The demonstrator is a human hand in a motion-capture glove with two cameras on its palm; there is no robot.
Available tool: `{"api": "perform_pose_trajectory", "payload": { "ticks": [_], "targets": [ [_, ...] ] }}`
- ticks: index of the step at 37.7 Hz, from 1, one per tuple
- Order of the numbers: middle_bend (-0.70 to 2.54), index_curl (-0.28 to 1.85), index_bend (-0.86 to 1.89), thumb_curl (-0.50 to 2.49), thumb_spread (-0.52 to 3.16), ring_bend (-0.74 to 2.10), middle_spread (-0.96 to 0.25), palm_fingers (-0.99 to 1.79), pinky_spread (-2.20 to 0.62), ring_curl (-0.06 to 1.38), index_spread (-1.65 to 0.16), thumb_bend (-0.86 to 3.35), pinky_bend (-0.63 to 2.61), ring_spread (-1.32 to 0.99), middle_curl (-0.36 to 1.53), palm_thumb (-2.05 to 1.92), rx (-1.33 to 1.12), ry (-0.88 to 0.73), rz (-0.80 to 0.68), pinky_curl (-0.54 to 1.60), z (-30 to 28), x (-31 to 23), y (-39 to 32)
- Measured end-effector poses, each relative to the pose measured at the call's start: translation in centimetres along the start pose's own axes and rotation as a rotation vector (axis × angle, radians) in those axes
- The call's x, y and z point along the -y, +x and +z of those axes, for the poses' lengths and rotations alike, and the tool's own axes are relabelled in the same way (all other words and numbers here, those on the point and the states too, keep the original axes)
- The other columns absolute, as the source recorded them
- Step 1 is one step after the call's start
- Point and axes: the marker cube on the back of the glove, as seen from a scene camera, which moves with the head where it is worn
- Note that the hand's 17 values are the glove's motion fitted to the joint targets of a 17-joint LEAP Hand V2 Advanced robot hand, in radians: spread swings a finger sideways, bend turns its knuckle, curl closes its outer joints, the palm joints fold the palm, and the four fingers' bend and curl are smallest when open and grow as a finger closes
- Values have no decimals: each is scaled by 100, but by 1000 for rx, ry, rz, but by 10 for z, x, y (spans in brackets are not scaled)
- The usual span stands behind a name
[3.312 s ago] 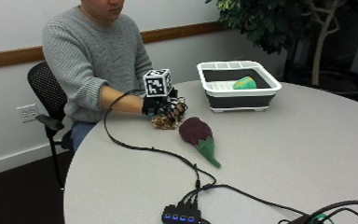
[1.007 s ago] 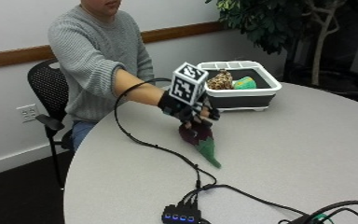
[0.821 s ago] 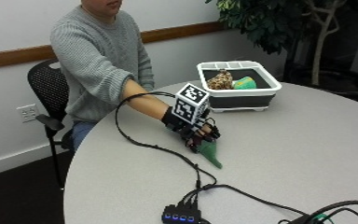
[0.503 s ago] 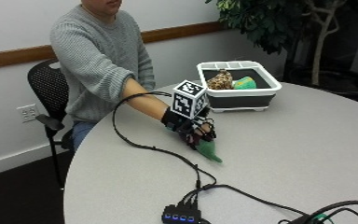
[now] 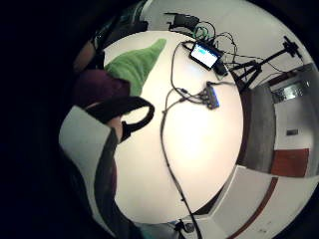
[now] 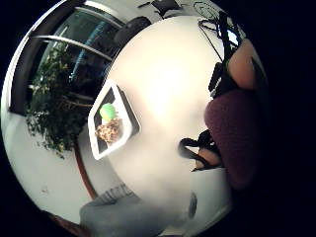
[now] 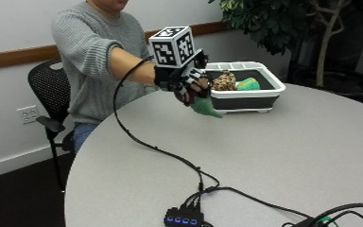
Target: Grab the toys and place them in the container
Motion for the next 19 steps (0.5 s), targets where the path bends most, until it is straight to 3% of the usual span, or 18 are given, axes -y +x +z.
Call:
{"api": "perform_pose_trajectory", "payload": {
  "ticks": [4, 13, 19],
  "targets": [
    [45, 54, 54, 73, 114, 48, -27, 81, -37, 29, -40, 18, 94, -42, 42, 63, 50, -31, -100, 35, 3, 1, -51],
    [37, 60, 50, 81, 105, 49, -29, 68, -37, 32, -42, 15, 100, -44, 43, 62, 81, -138, -498, 37, 21, -2, -236],
    [31, 62, 43, 84, 105, 47, -31, 59, -35, 32, -44, 14, 108, -43, 43, 61, -58, -159, -538, 38, 37, 6, -271]
  ]
}}
